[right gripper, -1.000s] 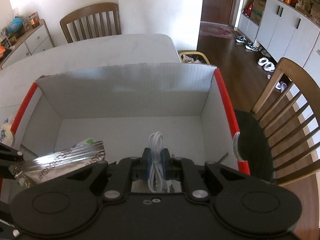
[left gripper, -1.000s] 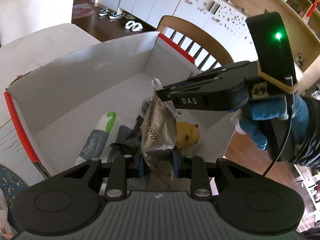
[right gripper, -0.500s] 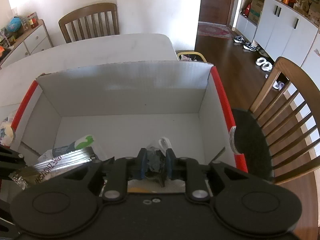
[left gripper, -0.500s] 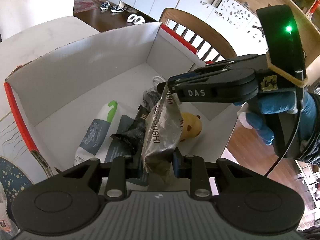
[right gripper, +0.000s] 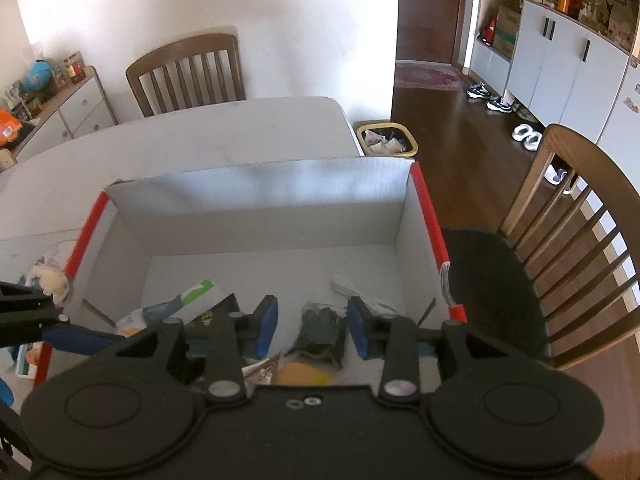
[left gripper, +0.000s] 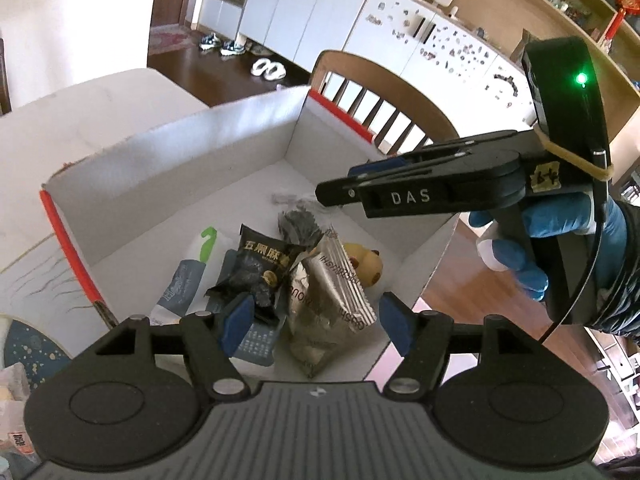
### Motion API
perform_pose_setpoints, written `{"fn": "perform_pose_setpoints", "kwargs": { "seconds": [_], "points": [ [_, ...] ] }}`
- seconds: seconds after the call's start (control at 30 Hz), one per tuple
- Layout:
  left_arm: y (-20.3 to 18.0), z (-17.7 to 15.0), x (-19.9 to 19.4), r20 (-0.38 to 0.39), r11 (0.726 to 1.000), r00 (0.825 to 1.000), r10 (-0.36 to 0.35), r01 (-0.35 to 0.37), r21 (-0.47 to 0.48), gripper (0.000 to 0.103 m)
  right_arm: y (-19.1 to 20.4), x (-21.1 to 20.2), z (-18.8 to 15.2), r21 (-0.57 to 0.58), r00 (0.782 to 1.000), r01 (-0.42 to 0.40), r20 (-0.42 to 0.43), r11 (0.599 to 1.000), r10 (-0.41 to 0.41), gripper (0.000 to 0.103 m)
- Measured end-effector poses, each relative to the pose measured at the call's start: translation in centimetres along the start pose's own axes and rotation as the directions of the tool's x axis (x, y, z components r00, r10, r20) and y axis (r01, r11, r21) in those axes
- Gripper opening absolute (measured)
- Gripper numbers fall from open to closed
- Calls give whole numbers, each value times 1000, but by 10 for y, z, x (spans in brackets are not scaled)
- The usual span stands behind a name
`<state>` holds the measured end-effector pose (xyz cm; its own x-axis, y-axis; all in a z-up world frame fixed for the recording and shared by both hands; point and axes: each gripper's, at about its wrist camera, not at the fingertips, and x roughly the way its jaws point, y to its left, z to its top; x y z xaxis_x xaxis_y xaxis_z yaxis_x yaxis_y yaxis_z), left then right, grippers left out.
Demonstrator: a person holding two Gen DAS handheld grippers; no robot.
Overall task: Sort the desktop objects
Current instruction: 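Open both tools to drop the foil bag and cable into the box, then move both tools back to the table, left tool over the mint-green stick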
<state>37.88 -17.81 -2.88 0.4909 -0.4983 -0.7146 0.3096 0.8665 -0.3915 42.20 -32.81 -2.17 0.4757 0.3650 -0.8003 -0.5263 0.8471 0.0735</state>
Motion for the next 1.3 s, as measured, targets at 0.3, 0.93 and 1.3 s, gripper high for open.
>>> {"fn": "perform_pose_setpoints", "kwargs": {
  "seconds": [0.3, 0.93, 1.3],
  "points": [
    [-4, -5, -27, 61, 1000, 998, -2, 1, 11, 68, 13, -24, -2, 0, 1000, -14, 25, 1000, 14, 38],
    [-1, -40, -92, 156, 1000, 988, -3, 3, 4, 68, 68, -64, -15, -1, 997, -30, 73, 1000, 30, 41],
    [9, -73, -130, 184, 1000, 983, 0, -5, 28, 68, 111, -76, -29, -11, 997, -38, 74, 999, 39, 43]
  ]
}}
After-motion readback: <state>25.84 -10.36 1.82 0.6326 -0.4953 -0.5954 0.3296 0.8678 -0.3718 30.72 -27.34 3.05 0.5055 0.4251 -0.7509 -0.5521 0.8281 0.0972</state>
